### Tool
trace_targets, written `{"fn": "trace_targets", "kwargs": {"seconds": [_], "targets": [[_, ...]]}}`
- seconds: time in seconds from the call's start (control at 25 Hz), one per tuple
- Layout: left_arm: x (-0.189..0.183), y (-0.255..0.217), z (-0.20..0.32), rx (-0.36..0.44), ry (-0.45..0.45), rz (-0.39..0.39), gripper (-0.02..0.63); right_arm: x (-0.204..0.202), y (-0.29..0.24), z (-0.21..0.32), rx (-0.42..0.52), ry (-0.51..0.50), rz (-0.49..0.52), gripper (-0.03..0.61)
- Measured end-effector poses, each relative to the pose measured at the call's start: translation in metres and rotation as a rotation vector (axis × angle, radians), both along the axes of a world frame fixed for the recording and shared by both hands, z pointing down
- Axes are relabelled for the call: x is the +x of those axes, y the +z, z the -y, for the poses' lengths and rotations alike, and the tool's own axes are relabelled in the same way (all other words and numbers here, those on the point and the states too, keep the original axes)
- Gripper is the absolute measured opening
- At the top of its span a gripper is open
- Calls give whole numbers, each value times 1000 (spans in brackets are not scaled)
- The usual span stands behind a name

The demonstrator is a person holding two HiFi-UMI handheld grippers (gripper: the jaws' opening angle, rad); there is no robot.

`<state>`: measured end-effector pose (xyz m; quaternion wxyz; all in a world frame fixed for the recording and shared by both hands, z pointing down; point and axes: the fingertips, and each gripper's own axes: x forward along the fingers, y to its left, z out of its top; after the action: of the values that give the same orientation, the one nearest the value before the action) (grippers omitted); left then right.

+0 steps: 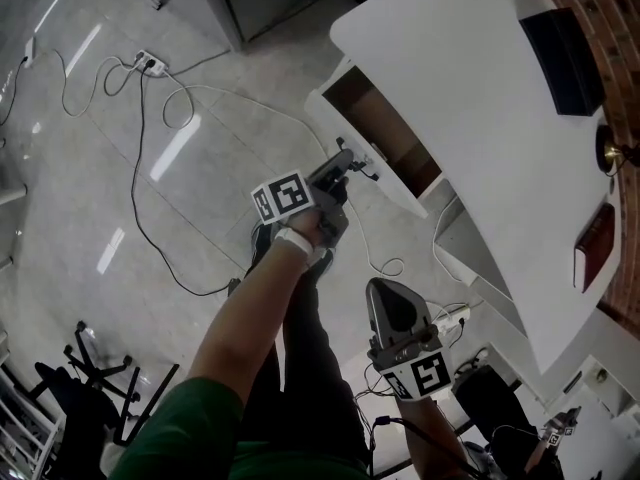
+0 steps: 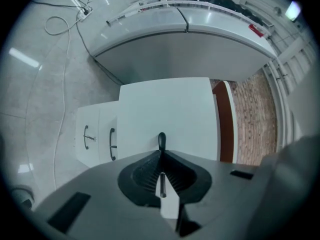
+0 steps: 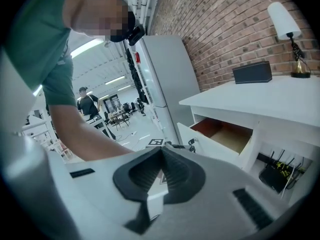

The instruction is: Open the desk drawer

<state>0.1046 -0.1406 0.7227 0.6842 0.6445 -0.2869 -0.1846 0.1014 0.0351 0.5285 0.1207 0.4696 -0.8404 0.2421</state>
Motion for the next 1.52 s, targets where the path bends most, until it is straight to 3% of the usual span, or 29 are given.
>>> {"fn": "trace_targets", "kwargs": {"seconds": [0.32,0.56,1.52], "targets": [[-34,4,-39,-31,-12,28,20,-2,-7,0,4,-24,14,0],[-61,26,-65,-77,-6,89,18,-12,-11,3,8,-47,22,2],[-68,85,-73,-123,42,189,18,-6,26,-6,-54,-34,30,2]]}}
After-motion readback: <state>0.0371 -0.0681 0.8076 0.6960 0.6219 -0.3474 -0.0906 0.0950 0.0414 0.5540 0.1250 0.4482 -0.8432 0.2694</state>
